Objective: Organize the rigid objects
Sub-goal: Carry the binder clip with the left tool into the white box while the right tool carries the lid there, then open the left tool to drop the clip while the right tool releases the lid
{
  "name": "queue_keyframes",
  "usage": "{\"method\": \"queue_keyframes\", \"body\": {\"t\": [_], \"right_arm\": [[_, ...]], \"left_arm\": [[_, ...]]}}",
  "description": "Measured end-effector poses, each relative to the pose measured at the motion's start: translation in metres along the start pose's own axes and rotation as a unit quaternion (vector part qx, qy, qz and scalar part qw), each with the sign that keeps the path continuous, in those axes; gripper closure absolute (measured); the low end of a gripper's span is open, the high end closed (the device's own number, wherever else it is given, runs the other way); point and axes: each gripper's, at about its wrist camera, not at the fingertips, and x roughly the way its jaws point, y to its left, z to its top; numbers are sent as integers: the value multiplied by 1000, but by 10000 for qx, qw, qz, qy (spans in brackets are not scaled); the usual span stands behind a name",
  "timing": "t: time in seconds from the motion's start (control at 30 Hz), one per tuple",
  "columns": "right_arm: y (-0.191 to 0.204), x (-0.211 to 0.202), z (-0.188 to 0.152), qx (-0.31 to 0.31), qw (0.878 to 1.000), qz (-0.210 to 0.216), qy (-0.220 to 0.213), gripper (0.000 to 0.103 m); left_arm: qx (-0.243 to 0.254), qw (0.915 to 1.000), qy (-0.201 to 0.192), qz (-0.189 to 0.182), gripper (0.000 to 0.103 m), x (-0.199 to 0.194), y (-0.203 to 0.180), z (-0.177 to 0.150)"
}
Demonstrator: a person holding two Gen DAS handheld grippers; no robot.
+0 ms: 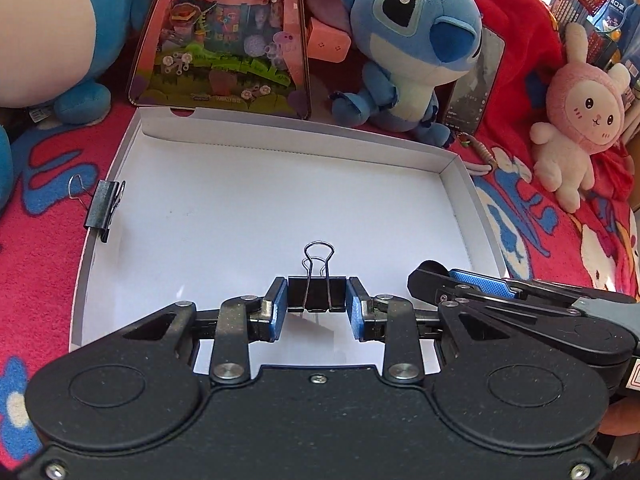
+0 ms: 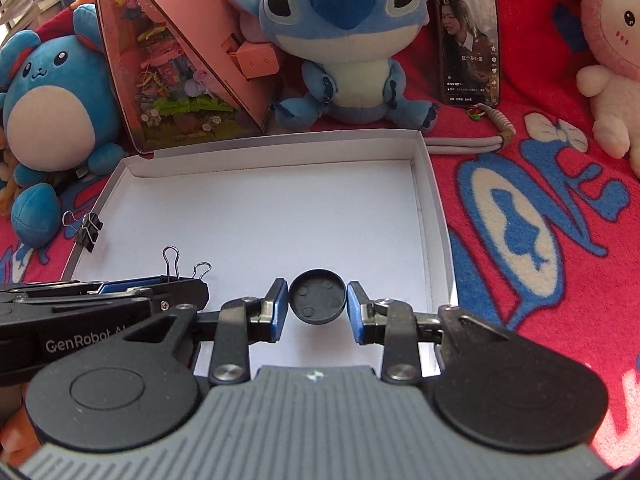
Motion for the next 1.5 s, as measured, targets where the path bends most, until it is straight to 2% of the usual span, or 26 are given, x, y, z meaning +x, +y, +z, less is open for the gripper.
{"method": "queue_keyframes", "body": {"t": [0.23,0.57,1.07,1.1,1.13,1.3,1.43,1.5], "right_arm": [[2,6,-1,-70,9999,84,38,65],[4,13,-4,-226,9997,40,7,65],[6,11,-10,-463,9988,20,-134,61],[7,10,-11,-481,9987,17,-157,56],[7,8,-12,-508,9985,3,-204,50],[3,-4,-16,-613,9972,81,-410,38],[2,-16,-22,-705,9958,60,-573,34],[3,-23,-26,-803,9944,75,-683,29]], "left_arm": [[178,9998,-24,133,73,6,-3,-5],[298,9984,-291,391,73,6,-8,-9],[409,9978,-306,421,73,5,-9,-12],[397,9979,-311,412,72,3,-8,-12],[389,9977,-347,422,69,1,-7,-13],[358,9967,-605,396,50,-19,0,-16],[353,9963,-732,288,41,-36,4,-24],[410,9954,-823,265,36,-45,5,-29]]}}
